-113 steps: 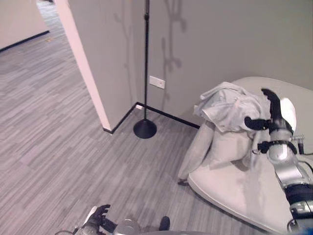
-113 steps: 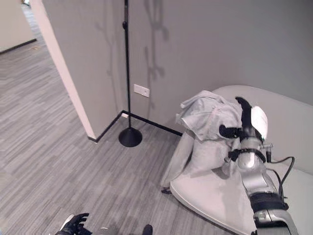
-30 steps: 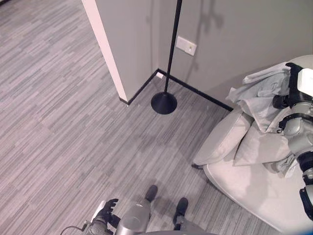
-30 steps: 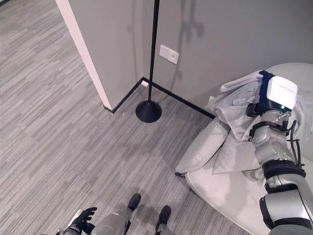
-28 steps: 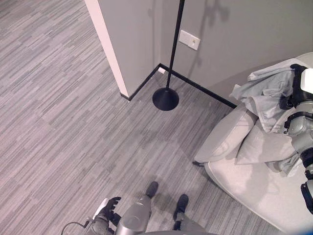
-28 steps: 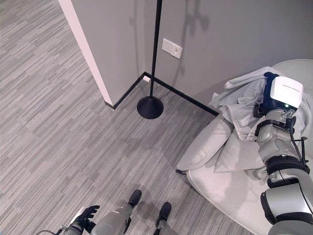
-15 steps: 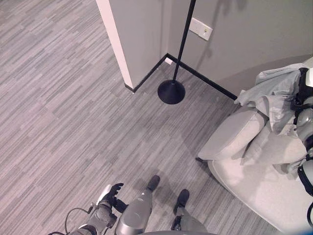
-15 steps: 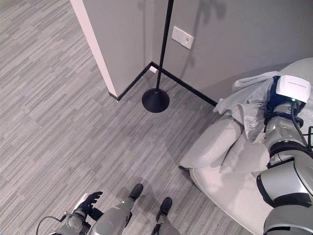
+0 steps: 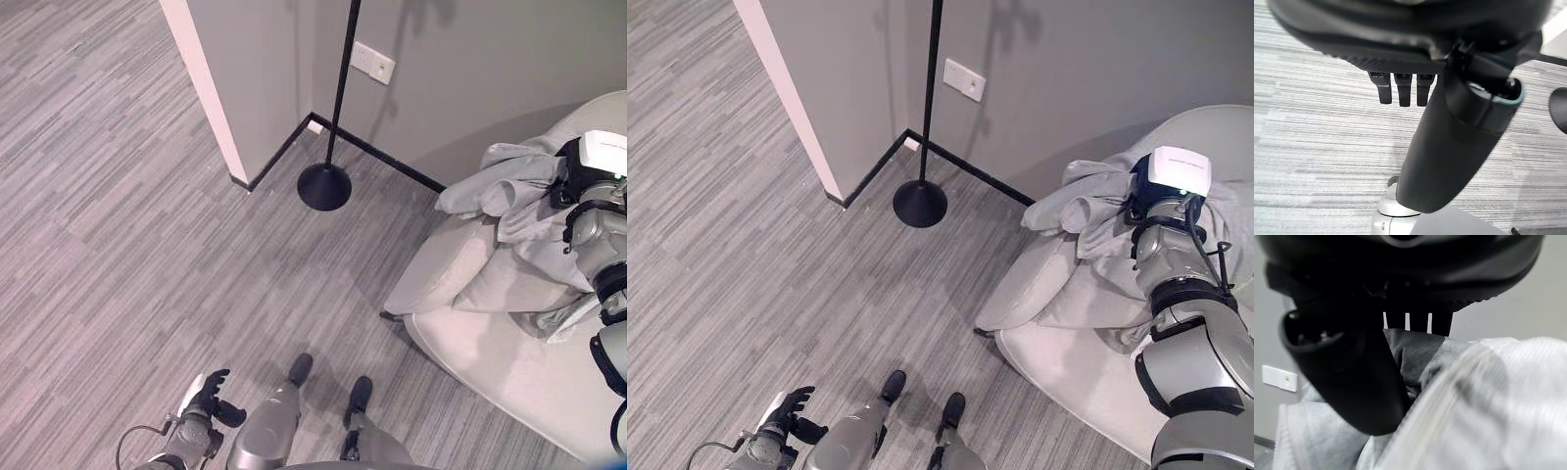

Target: Hang the clothes on the sofa on the clothes rack.

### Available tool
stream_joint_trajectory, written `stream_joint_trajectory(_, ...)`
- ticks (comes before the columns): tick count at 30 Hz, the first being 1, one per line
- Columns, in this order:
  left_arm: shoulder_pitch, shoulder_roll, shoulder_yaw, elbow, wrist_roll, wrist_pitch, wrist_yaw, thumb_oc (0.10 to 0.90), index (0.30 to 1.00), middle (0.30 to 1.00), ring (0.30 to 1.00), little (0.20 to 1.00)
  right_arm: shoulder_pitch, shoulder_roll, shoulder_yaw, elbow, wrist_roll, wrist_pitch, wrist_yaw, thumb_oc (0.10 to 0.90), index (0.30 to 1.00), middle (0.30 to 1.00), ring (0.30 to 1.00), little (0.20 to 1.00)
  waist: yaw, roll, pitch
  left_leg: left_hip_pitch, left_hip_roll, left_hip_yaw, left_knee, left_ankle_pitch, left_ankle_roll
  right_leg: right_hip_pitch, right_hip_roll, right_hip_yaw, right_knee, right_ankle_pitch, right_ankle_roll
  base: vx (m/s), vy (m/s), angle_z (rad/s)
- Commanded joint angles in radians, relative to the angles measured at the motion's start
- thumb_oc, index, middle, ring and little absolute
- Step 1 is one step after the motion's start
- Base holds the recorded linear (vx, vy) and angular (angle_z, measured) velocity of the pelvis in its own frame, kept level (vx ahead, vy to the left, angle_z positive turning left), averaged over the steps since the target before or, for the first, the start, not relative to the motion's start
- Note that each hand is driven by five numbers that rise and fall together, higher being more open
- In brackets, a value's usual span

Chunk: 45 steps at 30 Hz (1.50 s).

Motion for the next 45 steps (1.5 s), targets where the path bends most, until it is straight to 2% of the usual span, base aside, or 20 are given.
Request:
stream_joint_trajectory(1, 0.053, 0.003, 0.005, 0.033, 0.018, -0.016, 0.010, 0.800, 0.900, 0.900, 0.900, 0.900, -0.011, -0.122, -0.033, -0.117, -0.044, -0.005, -0.091, 0.400, 0.300, 0.300, 0.300, 0.300, 0.009, 0.026, -0.103, 0.053, 0.017, -0.114, -0.123, -0.050, 0.000, 0.077, 0.017, 0.016, 0.007, -0.104, -0.005, -0.02, -0.084, -0.06)
stream_joint_trajectory(10, 0.084, -0.002, -0.019, 0.035, 0.045, -0.022, -0.014, 0.800, 0.900, 0.900, 0.900, 0.900, 0.022, -0.155, -0.109, -0.105, 0.011, -0.026, -0.130, 0.400, 0.300, 0.300, 0.300, 0.300, 0.003, 0.042, -0.160, 0.103, 0.021, -0.116, -0.123, -0.060, -0.003, 0.129, 0.018, 0.015, 0.007, -0.125, -0.015, -0.01, -0.053, 0.00)
stream_joint_trajectory(20, 0.110, -0.008, -0.034, 0.046, 0.055, -0.026, -0.020, 0.800, 0.900, 0.900, 0.900, 0.900, -0.016, -0.158, -0.114, -0.081, 0.040, -0.032, -0.172, 0.402, 0.302, 0.302, 0.302, 0.302, 0.010, 0.055, -0.194, 0.141, 0.014, -0.124, -0.123, -0.065, -0.001, 0.169, 0.011, 0.005, 0.007, -0.134, -0.014, 0.00, -0.004, 0.00)
stream_joint_trajectory(21, 0.110, -0.007, -0.034, 0.046, 0.055, -0.026, -0.019, 0.800, 0.900, 0.900, 0.900, 0.900, -0.014, -0.158, -0.116, -0.081, 0.040, -0.032, -0.173, 0.576, 0.564, 0.564, 0.564, 0.564, 0.010, 0.055, -0.194, 0.141, 0.014, -0.125, -0.123, -0.065, -0.001, 0.170, 0.011, 0.004, 0.007, -0.134, -0.014, 0.00, 0.000, 0.00)
stream_joint_trajectory(22, 0.111, -0.007, -0.036, 0.049, 0.055, -0.027, -0.018, 0.800, 0.900, 0.900, 0.900, 0.900, -0.014, -0.155, -0.114, -0.071, 0.042, -0.033, -0.172, 0.685, 0.728, 0.728, 0.728, 0.728, 0.012, 0.054, -0.198, 0.144, 0.013, -0.126, -0.123, -0.066, 0.000, 0.173, 0.010, 0.002, 0.007, -0.135, -0.014, 0.01, 0.002, 0.04)
stream_joint_trajectory(24, 0.114, -0.007, -0.036, 0.051, 0.056, -0.028, -0.017, 0.800, 0.900, 0.900, 0.900, 0.900, -0.010, -0.138, -0.096, -0.045, 0.043, -0.037, -0.159, 0.800, 0.900, 0.900, 0.900, 0.900, 0.014, 0.052, -0.205, 0.149, 0.010, -0.127, -0.123, -0.067, 0.000, 0.179, 0.008, -0.003, 0.007, -0.136, -0.013, 0.02, 0.008, 0.08)
stream_joint_trajectory(33, 0.120, -0.005, -0.033, 0.043, 0.069, -0.029, -0.024, 0.800, 0.900, 0.900, 0.900, 0.900, 0.016, -0.065, -0.014, -0.017, -0.036, -0.037, -0.077, 0.800, 0.900, 0.900, 0.900, 0.900, 0.016, 0.043, -0.203, 0.146, 0.004, -0.141, -0.123, -0.061, 0.000, 0.179, 0.003, -0.008, 0.007, -0.135, -0.013, 0.01, 0.006, 0.05)
stream_joint_trajectory(40, 0.116, -0.007, -0.024, 0.034, 0.069, -0.027, -0.020, 0.800, 0.900, 0.900, 0.900, 0.900, 0.068, -0.064, 0.016, -0.060, -0.088, -0.047, -0.042, 0.800, 0.900, 0.900, 0.900, 0.900, 0.006, 0.042, -0.184, 0.109, -0.003, -0.161, -0.123, -0.047, 0.000, 0.149, 0.006, -0.009, 0.007, -0.131, -0.018, -0.01, 0.009, 0.05)
stream_joint_trajectory(45, 0.103, -0.003, -0.013, 0.024, 0.075, -0.028, -0.010, 0.800, 0.900, 0.900, 0.900, 0.900, 0.130, -0.073, 0.015, -0.119, -0.138, -0.049, -0.026, 0.800, 0.900, 0.900, 0.900, 0.900, 0.001, 0.031, -0.154, 0.079, -0.006, -0.184, -0.123, -0.034, 0.000, 0.130, 0.013, -0.014, 0.007, -0.131, -0.025, -0.01, 0.000, 0.14)
